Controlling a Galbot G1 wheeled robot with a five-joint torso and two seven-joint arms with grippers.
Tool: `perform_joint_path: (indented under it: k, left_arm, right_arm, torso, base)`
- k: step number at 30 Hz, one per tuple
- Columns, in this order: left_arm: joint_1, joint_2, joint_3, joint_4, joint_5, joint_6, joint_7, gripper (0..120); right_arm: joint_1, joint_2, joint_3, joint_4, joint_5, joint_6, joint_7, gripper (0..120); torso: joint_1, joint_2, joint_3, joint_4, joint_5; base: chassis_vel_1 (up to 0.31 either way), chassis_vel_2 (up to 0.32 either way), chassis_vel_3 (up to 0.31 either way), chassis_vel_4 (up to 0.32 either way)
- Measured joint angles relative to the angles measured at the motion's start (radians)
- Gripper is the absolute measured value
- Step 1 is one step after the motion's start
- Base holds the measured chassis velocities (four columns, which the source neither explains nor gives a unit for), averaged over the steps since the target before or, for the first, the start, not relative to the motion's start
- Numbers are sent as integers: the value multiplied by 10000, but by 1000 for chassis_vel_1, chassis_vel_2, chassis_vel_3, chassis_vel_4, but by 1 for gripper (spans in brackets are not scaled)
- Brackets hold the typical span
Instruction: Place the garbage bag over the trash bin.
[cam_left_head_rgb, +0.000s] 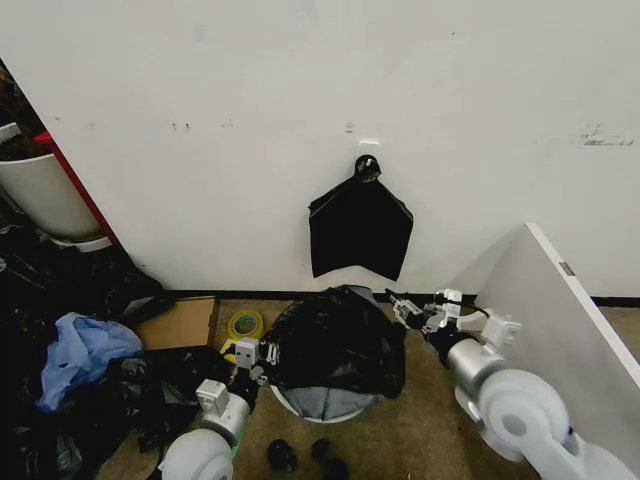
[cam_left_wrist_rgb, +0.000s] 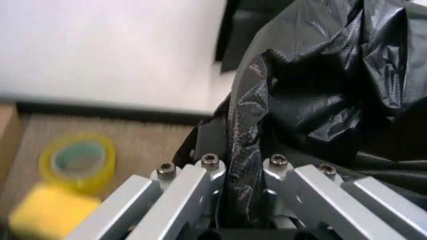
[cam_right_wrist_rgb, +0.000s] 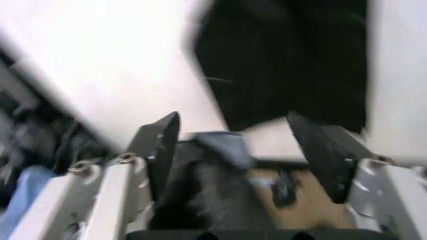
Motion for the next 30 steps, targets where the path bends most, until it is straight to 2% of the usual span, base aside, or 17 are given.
perform_joint_path:
  k: [2,5,6,8,10,13,20,22,25,30]
  left_arm:
    - [-198,-10,-21,-91,-900,572,-379,3]
    - [-455,11,-80,-124,-1619,1066,-708,3]
    - [-556,44,-98,-124,-1751,1219,-771,3]
    - [-588,65,-103,-125,-1783,1262,-784,3]
    - [-651,140,-103,-146,-1824,1390,-799,3]
    - [-658,138,-53,-154,-1812,1427,-802,3]
    - [-561,180,103,-231,-1702,1437,-773,3]
    - [-542,175,111,-256,-1687,1438,-766,3]
    - [-519,123,127,-296,-1658,1446,-757,3]
    - [-519,73,148,-304,-1651,1450,-756,3]
  right_arm:
    - [-763,-167,-361,311,-2440,642,-1114,74]
    - [-1703,-349,-665,354,-5122,1706,-2256,82]
    - [-2092,-465,-739,240,-6203,2316,-2709,90]
    - [-2216,-512,-756,175,-6532,2543,-2855,94]
    - [-2674,-755,-790,-109,-7635,3393,-3461,99]
    - [-2998,-974,-869,-302,-8289,3927,-4060,100]
    - [-2432,-759,-1205,-1287,-10002,4583,-4159,99]
    - [-2302,-689,-1248,-1467,-10218,4659,-4114,95]
    - [-2082,-599,-1302,-1725,-10536,4777,-4038,81]
    - [-2004,-629,-1293,-1867,-10865,4913,-4297,66]
  torso:
    - [0,0,0,0,2]
    - [0,0,0,-2,4]
    - [0,1,-1,-2,2]
    - [0,2,-1,-2,0]
    - [0,2,0,-1,5]
    - [0,2,-1,-1,1]
    - [0,2,0,2,6]
    - [0,1,0,1,5]
    - [0,1,0,1,2]
    - [0,1,0,1,2]
  base:
    - [0,0,0,0]
    - [0,0,0,0]
    - [0,0,0,0]
    - [0,0,0,0]
    - [0,0,0,0]
    - [0,0,0,0]
    - [0,0,0,0]
    - [0,0,0,0]
    - [0,0,0,0]
    - [0,0,0,0]
